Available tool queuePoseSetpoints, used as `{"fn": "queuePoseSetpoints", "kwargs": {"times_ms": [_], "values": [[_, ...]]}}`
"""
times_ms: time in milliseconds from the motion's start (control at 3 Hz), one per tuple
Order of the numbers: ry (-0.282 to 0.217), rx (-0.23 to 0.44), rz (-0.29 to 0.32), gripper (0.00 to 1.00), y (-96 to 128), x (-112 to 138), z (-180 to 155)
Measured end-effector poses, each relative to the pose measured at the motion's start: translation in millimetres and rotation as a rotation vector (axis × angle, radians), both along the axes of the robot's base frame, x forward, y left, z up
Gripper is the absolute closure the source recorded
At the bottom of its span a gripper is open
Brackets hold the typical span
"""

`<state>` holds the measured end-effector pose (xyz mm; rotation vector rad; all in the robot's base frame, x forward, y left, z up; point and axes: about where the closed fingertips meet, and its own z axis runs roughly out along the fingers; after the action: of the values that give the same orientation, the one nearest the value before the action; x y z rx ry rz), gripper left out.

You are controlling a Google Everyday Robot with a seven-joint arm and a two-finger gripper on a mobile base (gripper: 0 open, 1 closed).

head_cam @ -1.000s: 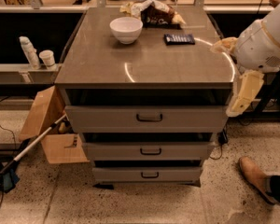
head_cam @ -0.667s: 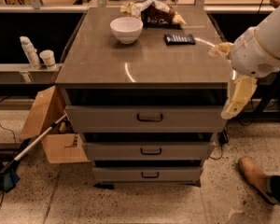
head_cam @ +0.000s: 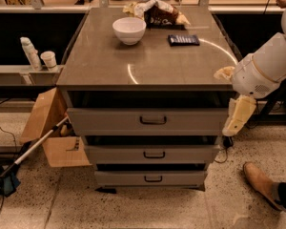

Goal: Open top drawer

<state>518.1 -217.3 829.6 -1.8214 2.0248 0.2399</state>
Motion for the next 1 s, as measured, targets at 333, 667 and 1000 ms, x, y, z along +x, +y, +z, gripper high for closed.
{"fn": "queuePoseSetpoints", "kwargs": {"times_ms": [333,667,1000], "values": [[-0.007,-0.002,-0.002,0.00,1.2,-0.2,-1.6],[-0.047,0.002,-0.019,0.00,4.1,2.3,-11.9],[-0.061,0.005,-0.028,0.00,7.8,7.0,-25.1]]}}
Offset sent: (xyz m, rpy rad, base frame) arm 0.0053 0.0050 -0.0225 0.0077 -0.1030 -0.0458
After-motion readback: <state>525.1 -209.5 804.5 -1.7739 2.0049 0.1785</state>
